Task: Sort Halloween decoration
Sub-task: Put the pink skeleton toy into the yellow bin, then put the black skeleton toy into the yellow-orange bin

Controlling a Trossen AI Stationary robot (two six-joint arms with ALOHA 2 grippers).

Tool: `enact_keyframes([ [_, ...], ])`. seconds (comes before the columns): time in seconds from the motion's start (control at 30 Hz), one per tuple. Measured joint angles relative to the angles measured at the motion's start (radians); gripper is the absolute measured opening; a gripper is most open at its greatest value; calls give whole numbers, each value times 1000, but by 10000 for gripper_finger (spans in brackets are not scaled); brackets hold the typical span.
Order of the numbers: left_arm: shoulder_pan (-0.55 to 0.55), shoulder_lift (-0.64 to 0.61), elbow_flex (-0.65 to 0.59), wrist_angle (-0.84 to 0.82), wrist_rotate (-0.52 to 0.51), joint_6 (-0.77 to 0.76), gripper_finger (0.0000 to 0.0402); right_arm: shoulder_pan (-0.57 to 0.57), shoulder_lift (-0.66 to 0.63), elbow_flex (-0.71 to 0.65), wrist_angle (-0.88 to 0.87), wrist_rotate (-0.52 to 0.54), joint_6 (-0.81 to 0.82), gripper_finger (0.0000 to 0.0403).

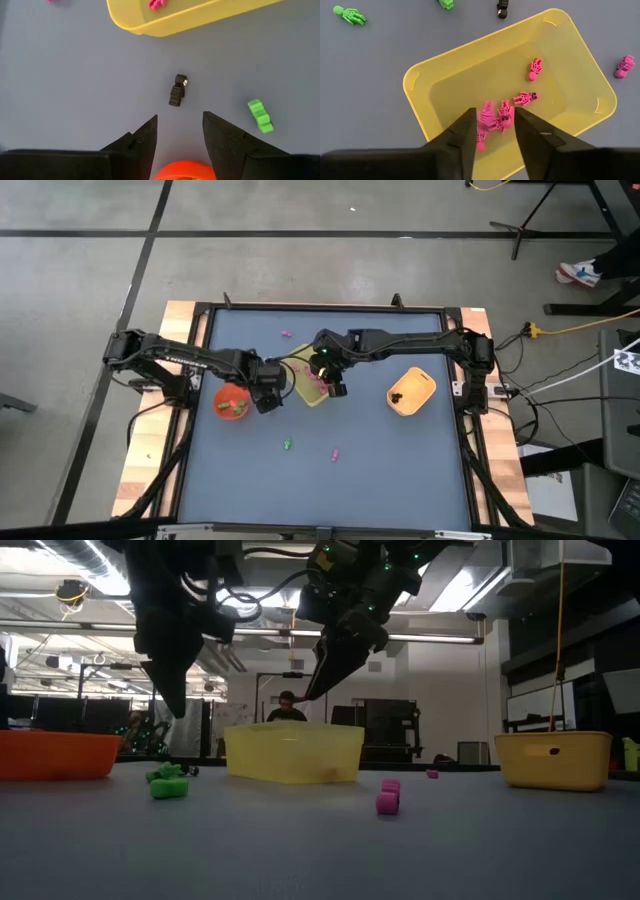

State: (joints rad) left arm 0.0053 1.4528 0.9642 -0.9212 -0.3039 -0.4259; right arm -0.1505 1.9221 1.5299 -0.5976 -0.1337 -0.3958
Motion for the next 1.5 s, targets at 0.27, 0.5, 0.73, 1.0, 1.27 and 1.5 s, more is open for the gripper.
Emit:
enact_keyframes([
  [0.27, 86, 0, 0, 1, 95, 124, 141, 0, 0, 0, -3, -1, 0, 165],
  [0.5, 132, -1, -30, 51, 112, 199, 141, 0, 0, 0, -3, -1, 0, 166],
  [0.73, 171, -1, -182, 253, 169, 202, 141, 0, 0, 0, -3, -1, -1, 166],
  [1.0, 206, -1, -259, 350, 206, 221, 141, 0, 0, 1, -2, -1, -1, 166],
  [1.27, 229, -1, -328, 468, 255, 246, 141, 0, 0, 1, -2, -5, -2, 166],
  [1.5, 228, -3, -356, 505, 257, 246, 138, 0, 0, 1, -2, -5, -2, 166],
])
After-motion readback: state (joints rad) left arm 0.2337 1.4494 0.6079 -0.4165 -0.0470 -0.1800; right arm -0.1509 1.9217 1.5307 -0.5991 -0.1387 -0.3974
